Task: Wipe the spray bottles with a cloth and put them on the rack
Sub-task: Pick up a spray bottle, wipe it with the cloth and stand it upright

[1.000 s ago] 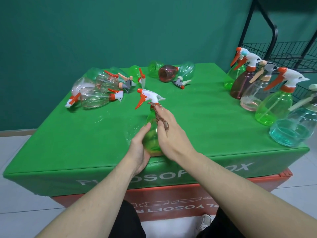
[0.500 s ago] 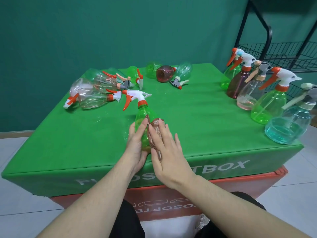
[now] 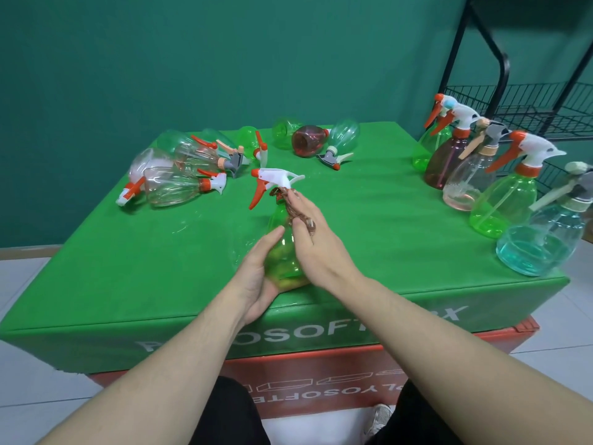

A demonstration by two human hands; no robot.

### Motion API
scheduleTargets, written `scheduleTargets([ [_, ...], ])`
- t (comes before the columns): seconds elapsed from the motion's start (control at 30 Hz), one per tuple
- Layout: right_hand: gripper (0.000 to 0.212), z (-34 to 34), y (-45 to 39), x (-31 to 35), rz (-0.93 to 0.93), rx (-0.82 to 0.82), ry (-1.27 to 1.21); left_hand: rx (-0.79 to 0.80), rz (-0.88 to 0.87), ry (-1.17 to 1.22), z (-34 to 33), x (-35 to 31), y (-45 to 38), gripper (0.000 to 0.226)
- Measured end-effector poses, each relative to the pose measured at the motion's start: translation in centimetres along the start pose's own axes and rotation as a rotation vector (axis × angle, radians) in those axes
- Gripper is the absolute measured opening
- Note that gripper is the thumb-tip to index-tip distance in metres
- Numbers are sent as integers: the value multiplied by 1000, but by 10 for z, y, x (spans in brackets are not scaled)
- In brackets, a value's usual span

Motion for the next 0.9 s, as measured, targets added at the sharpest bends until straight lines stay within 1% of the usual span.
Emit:
scheduleTargets([
  [0.1, 48, -4, -4, -3, -104, -26, -90, -23, -5, 53, -1, -1, -1, 75],
  [0.2, 44, -4, -2, -7, -212, -121, -161, -41, -62, 85, -7, -4, -3, 68],
  [0.27, 41, 1, 2, -15, -326, -193, -241, -59, -103, 75, -17, -10, -5, 68],
  [0.3, 43, 2, 5, -19, -393, -230, -297, -73, -120, 71, -22, -13, -5, 67],
  [0.37, 50, 3, 12, -28, -506, -309, -437, -112, -156, 66, -33, -16, -8, 66],
  [0.47, 48, -1, 14, -36, -580, -388, -819, -161, -232, 38, -48, -16, -13, 69],
  [0.53, 51, 4, 15, -34, -575, -410, -1010, -182, -262, -6, -56, -14, -18, 80],
  [0.6, 53, 14, 16, -38, -587, -414, -1114, -212, -285, -132, -61, -14, -22, 95],
  [0.7, 56, 32, 21, -42, -642, -381, -1115, -265, -322, -401, -68, -18, -26, 118],
  [0.73, 57, 37, 22, -44, -659, -360, -1090, -264, -319, -456, -71, -19, -28, 118],
  [0.8, 56, 49, 25, -46, -675, -305, -1011, -258, -326, -524, -79, -21, -32, 104],
  [0.9, 48, 66, 29, -54, -681, -228, -915, -269, -352, -600, -90, -24, -44, 96],
])
Point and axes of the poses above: each hand's wrist, its own y-axis away from the middle knuckle, its own z-axis out of the back of the hand, x = y × z, the point moved 5 cm from there along -y, towards the middle knuckle, and after that the axes turned 8 degrees about z, right-handed, at the moved point
